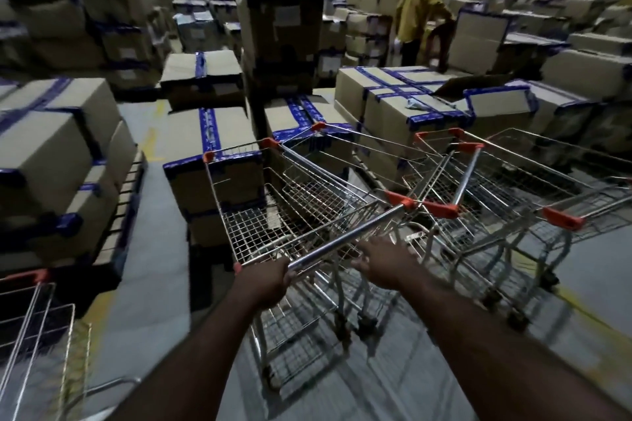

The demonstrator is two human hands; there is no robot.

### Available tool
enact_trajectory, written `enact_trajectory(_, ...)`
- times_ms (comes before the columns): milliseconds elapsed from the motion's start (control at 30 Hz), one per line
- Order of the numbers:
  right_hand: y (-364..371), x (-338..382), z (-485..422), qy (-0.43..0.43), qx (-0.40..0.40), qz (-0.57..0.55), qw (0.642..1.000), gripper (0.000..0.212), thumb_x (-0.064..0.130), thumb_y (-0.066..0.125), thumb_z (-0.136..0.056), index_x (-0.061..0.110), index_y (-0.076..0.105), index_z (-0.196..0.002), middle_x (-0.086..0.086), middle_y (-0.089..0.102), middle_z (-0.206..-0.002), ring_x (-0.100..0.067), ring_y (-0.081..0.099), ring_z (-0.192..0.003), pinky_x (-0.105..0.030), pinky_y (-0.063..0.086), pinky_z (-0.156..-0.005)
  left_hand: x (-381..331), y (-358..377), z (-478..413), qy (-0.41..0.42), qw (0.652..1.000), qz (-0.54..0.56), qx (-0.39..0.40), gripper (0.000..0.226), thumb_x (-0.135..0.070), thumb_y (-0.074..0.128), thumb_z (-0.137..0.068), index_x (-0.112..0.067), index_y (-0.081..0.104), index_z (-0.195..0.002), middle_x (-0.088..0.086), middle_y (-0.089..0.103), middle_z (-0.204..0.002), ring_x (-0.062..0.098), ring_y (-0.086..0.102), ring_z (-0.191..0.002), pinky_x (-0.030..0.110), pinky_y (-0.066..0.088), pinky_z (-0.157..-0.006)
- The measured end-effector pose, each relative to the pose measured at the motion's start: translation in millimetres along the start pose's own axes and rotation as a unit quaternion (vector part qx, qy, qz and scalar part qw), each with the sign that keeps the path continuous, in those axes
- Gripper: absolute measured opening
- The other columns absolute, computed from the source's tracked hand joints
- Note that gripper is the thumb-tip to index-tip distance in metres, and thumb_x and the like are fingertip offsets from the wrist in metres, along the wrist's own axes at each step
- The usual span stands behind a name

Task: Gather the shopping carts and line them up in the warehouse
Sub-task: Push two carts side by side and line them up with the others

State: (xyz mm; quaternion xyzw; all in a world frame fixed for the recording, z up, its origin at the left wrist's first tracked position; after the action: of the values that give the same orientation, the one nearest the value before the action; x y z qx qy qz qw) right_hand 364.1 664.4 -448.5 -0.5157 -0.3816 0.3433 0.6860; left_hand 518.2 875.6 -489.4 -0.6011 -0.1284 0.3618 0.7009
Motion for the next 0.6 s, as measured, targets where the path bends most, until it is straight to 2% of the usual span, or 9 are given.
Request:
enact_trajectory(67,-10,0,-4,-0.031,-0.059,-0.029,0.997,0.034,0.049,0.055,-0.095,0.034,0.058,-0.125,0.002,0.063,-0.128,-0.019,0.055,-0.120,-0.053,0.026,-0.114,0,-2,1,-0.012,1.000,0.008,-0.005,0.036,-0.053,0.033,-0.101,-0.030,0.051,-0.121,0.001,0.066,-0.120,0.026,0.059,-0.113,0.064,0.026,-0.107)
enact_trajectory(100,-15,0,-6,-0.047,-0.096,-0.026,0.994,0.032,0.049,0.057,-0.094,0.033,0.060,-0.122,0.004,0.065,-0.121,-0.016,0.057,-0.111,-0.050,0.033,-0.111,0,-3,1,-0.020,1.000,0.010,-0.007,0.036,-0.053,0.033,-0.102,-0.029,0.052,-0.120,0.000,0.066,-0.119,0.025,0.059,-0.113,0.065,0.024,-0.108)
enact_trajectory(133,-19,0,-9,-0.059,-0.127,-0.014,0.990,0.034,0.049,0.057,-0.094,0.031,0.060,-0.122,0.004,0.064,-0.118,-0.015,0.057,-0.108,-0.045,0.037,-0.107,-3,-5,3,-0.025,1.000,0.009,-0.012,0.037,-0.055,0.032,-0.101,-0.030,0.052,-0.121,-0.001,0.066,-0.119,0.024,0.059,-0.114,0.066,0.022,-0.109)
enact_trajectory(200,-22,-1,-17,-0.085,-0.148,0.019,0.985,0.045,0.051,0.057,-0.093,0.027,0.055,-0.131,0.001,0.059,-0.126,-0.017,0.054,-0.115,-0.041,0.039,-0.103,-3,-2,6,-0.041,0.999,0.003,-0.009,0.041,-0.059,0.030,-0.100,-0.032,0.050,-0.124,-0.001,0.065,-0.120,0.024,0.058,-0.116,0.065,0.020,-0.110)
enact_trajectory(300,-13,-3,-29,-0.118,-0.081,0.058,0.988,0.059,0.058,0.053,-0.092,0.031,0.042,-0.142,-0.004,0.044,-0.147,-0.024,0.037,-0.138,-0.053,0.028,-0.114,0,1,14,-0.048,0.999,0.019,-0.011,0.046,-0.065,0.027,-0.098,-0.035,0.053,-0.121,-0.005,0.067,-0.117,0.021,0.058,-0.114,0.064,0.020,-0.110)
enact_trajectory(367,-4,-9,-34,-0.128,-0.035,0.076,0.988,0.059,0.063,0.044,-0.094,0.034,0.036,-0.145,-0.004,0.038,-0.153,-0.026,0.027,-0.145,-0.060,0.018,-0.117,3,0,22,-0.047,0.998,0.030,-0.015,0.044,-0.065,0.026,-0.097,-0.037,0.055,-0.115,-0.008,0.066,-0.114,0.019,0.058,-0.112,0.063,0.022,-0.109)
enact_trajectory(433,4,-13,-34,-0.136,-0.017,0.073,0.988,0.057,0.061,0.037,-0.097,0.035,0.034,-0.147,-0.002,0.035,-0.156,-0.026,0.021,-0.148,-0.062,0.011,-0.118,6,-3,33,-0.048,0.998,0.027,-0.020,0.042,-0.062,0.028,-0.099,-0.036,0.056,-0.117,-0.008,0.066,-0.117,0.019,0.057,-0.113,0.058,0.023,-0.110)
enact_trajectory(500,7,-10,-35,-0.147,-0.024,0.067,0.987,0.052,0.058,0.035,-0.099,0.036,0.036,-0.146,0.000,0.038,-0.154,-0.026,0.022,-0.148,-0.062,0.007,-0.118,9,-6,44,-0.049,0.998,0.016,-0.037,0.039,-0.057,0.032,-0.101,-0.034,0.057,-0.119,-0.005,0.066,-0.119,0.020,0.057,-0.113,0.050,0.027,-0.105)
enact_trajectory(600,12,5,-40,-0.160,0.000,0.070,0.985,0.051,0.062,0.036,-0.097,0.036,0.046,-0.140,0.000,0.053,-0.142,-0.024,0.042,-0.136,-0.061,0.007,-0.118,20,-2,61,-0.066,0.996,0.003,-0.051,0.036,-0.057,0.033,-0.100,-0.035,0.057,-0.117,-0.006,0.067,-0.116,0.020,0.059,-0.112,0.050,0.027,-0.107)
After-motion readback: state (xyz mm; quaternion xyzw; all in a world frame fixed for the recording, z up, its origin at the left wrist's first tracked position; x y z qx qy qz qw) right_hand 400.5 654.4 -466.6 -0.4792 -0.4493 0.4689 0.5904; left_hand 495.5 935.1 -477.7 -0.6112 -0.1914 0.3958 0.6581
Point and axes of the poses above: each hand's wrist, its own z-axis away from the middle knuckle, its own y-axis out of the palm, x = y × z, the point moved 2 cm from there along -z, towards the middle knuckle
